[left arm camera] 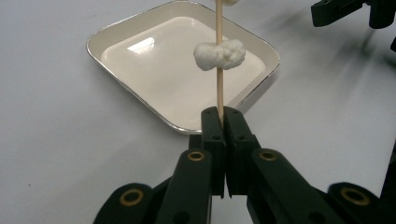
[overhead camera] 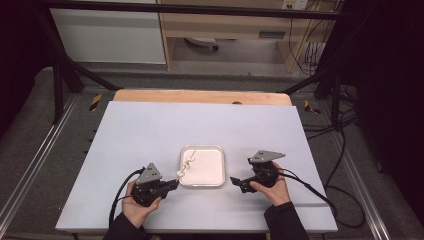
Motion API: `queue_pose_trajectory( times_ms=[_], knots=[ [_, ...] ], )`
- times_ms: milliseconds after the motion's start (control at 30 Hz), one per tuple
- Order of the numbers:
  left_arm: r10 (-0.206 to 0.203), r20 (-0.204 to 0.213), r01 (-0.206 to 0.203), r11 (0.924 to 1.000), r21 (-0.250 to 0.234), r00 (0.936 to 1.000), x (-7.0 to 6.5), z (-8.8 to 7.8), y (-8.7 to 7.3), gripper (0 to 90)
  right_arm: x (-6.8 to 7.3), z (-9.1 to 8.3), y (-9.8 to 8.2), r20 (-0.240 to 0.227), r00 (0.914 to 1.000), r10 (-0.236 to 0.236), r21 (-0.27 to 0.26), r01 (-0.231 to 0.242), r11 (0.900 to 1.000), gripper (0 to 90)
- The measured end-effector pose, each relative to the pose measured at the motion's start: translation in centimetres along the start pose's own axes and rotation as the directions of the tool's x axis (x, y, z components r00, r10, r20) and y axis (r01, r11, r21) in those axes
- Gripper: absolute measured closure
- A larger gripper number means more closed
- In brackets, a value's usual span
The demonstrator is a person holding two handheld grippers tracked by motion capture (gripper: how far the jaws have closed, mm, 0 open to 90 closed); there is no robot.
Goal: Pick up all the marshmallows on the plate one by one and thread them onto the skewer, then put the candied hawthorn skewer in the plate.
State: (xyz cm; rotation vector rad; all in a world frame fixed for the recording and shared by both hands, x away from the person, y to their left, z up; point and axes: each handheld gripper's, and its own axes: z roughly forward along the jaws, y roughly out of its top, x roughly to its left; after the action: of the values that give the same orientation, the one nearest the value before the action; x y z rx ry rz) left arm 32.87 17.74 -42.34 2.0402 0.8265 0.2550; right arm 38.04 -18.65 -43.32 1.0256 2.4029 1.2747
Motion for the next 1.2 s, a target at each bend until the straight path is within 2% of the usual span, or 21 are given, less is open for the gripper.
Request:
queue_pose_trajectory(
  times_ms=[133, 267, 400, 533, 800, 900, 1200],
  knots=[
    [0.000, 0.002, 0.000, 0.9998, 0.021, 1.0000, 0.0, 0.3, 0.4, 88.3, -0.8, -0.7, -1.2, 0.011, 0.9998, 0.014, 0.001, -0.014, 1.000, 0.8],
    [0.003, 0.001, -0.003, 0.9993, 0.037, 1.0000, 0.0, 0.5, 0.9, 88.2, -1.5, -1.4, -2.2, 0.018, 0.9998, 0.007, 0.007, -0.007, 1.000, 0.9],
    [0.001, -0.005, -0.001, 0.9989, 0.047, 1.0000, 0.1, 0.6, 1.3, 88.3, -1.9, -2.0, -2.7, 0.017, 0.9998, 0.008, -0.006, -0.008, 1.000, 0.9],
    [0.004, -0.010, -0.004, 0.9983, 0.059, 0.9999, 0.4, 0.9, 1.9, 88.2, -2.2, -2.5, -3.3, 0.037, 0.9993, 0.008, 0.008, -0.008, 1.000, 0.9],
    [-0.004, -0.029, 0.007, 0.9961, 0.088, 0.9996, 0.8, 2.0, 2.9, 88.2, -2.7, -3.4, -4.1, 0.047, 0.9987, 0.019, 0.002, -0.019, 1.000, 0.8],
    [0.004, -0.040, 0.000, 0.9944, 0.106, 0.9992, 0.8, 2.5, 3.3, 88.2, -2.9, -3.6, -4.2, 0.051, 0.9983, 0.027, -0.006, -0.027, 1.000, 0.8],
    [-0.008, -0.065, 0.019, 0.9847, 0.173, 0.9979, 1.1, 4.9, 4.1, 88.2, -3.0, -3.8, -4.5, 0.054, 0.9979, 0.036, -0.009, -0.036, 0.999, 0.8]
  ],
)
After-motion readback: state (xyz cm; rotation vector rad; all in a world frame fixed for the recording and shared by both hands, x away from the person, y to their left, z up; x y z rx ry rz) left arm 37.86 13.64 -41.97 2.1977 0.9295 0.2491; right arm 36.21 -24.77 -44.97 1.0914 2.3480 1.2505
